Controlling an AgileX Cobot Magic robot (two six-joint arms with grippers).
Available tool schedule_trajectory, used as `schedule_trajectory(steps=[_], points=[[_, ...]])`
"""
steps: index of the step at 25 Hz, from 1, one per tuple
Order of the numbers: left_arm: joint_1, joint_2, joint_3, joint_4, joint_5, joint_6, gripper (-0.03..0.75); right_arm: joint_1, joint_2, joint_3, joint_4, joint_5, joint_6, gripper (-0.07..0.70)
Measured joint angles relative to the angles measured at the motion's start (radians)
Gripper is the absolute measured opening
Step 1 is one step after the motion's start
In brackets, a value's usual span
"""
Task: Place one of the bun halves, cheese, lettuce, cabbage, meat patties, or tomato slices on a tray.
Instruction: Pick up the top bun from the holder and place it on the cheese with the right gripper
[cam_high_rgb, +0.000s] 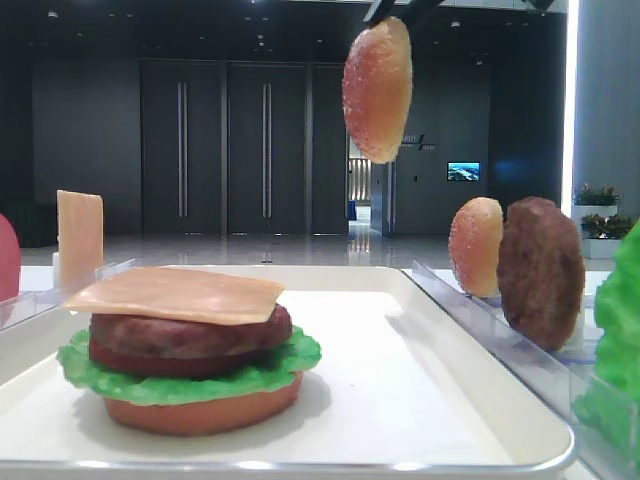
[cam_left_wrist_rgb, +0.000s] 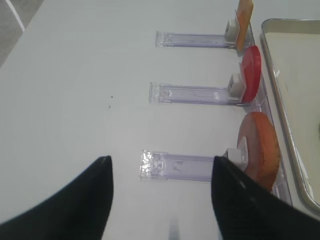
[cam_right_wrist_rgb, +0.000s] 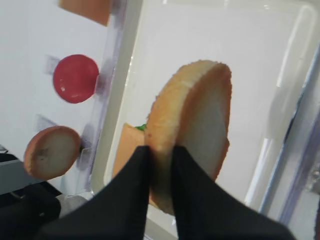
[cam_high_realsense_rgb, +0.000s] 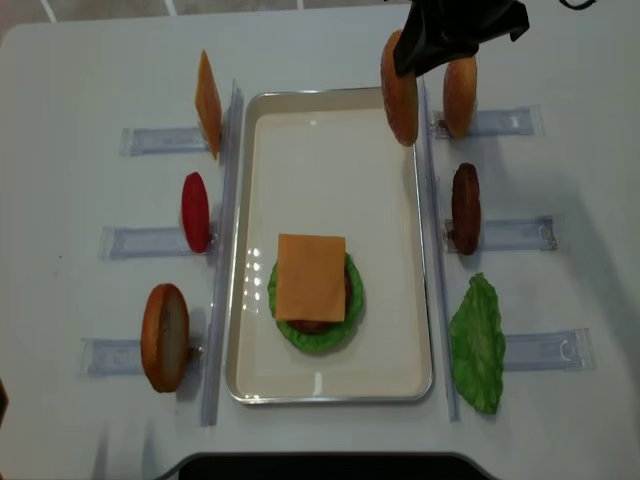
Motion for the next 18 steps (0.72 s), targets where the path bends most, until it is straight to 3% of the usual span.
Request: schedule_trajectory(steps=[10,18], points=[[0.0,0.0,0.0,0.0,0.0,0.0,0.471,0.023,-0.205,0.338,0.246,-0.15,-0.173,0.097],[0.0,0.0,0.0,0.0,0.0,0.0,0.471,0.037,-0.31,0.546,0.447,-0.223,-0.31,0.097]])
